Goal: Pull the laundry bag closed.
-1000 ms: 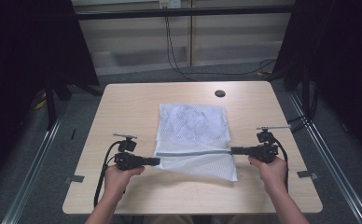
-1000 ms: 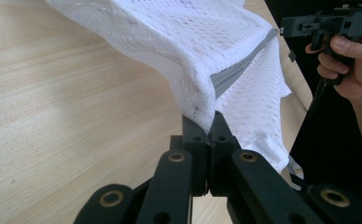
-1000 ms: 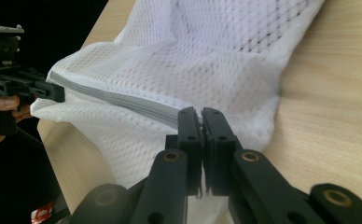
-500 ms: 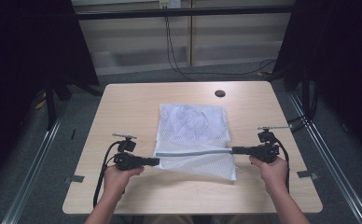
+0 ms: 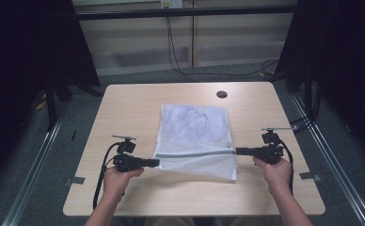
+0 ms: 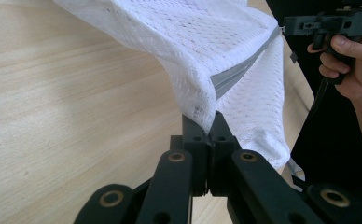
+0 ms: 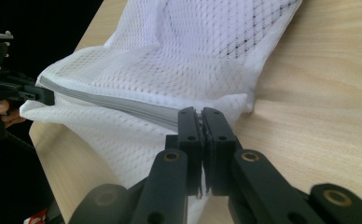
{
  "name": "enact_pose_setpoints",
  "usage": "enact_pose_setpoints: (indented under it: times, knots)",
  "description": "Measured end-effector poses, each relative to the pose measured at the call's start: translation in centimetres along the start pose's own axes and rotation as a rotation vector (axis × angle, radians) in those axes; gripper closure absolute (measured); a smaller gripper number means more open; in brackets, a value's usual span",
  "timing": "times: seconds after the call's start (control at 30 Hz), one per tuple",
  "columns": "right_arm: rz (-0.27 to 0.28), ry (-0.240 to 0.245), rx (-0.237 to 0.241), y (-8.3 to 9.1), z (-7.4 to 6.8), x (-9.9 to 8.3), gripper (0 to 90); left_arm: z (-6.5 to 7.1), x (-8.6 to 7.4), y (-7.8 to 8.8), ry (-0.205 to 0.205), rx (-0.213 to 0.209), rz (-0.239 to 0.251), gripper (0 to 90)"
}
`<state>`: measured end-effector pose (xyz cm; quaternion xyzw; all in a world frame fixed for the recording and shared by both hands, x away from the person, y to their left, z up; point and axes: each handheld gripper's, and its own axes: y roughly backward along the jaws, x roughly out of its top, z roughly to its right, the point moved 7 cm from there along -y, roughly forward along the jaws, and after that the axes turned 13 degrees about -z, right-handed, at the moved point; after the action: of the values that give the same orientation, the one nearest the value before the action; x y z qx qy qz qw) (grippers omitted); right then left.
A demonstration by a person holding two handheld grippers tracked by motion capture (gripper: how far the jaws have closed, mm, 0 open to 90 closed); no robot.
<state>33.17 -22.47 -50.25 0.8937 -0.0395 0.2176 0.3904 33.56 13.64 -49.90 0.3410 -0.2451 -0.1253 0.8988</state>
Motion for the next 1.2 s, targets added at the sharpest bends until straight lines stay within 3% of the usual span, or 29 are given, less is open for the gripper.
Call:
enact_pose_setpoints:
  times: [0.43, 0.5, 0.53, 0.73, 0.97, 1.0, 1.07, 1.2]
  knots:
    - [-0.002, 0.001, -0.007, 0.1, 0.0, -0.1, 87.2, 0.0, 0.0, 0.1, -0.010, 0.016, 0.008, 89.5]
    - [0.000, -0.001, -0.017, 0.2, 0.1, -0.1, 87.2, 0.2, 0.0, 0.1, 0.005, -0.003, 0.013, 89.5]
    - [-0.002, -0.003, -0.011, 0.3, 0.1, -0.1, 87.2, 0.1, 0.0, 0.1, -0.012, 0.010, 0.008, 89.5]
    - [-0.001, 0.006, -0.022, 0.3, 0.1, -0.1, 87.1, 0.2, 0.0, 0.0, -0.006, -0.003, 0.005, 89.4]
    - [0.016, 0.034, -0.019, 0.5, -0.2, 0.1, 86.6, 0.8, 0.1, 0.0, -0.048, -0.010, 0.012, 88.0]
    - [0.011, 0.038, -0.016, 0.4, -0.3, 0.1, 86.4, 0.9, 0.1, -0.1, -0.050, -0.015, 0.019, 85.5]
    - [0.016, 0.041, -0.029, 0.3, -0.3, 0.1, 84.2, 1.1, 0.3, -0.1, -0.054, -0.024, 0.032, 71.6]
    - [0.027, 0.049, -0.056, 0.1, -0.3, 0.3, 61.6, 1.2, 0.6, -0.1, -0.088, 0.028, 0.069, 46.2]
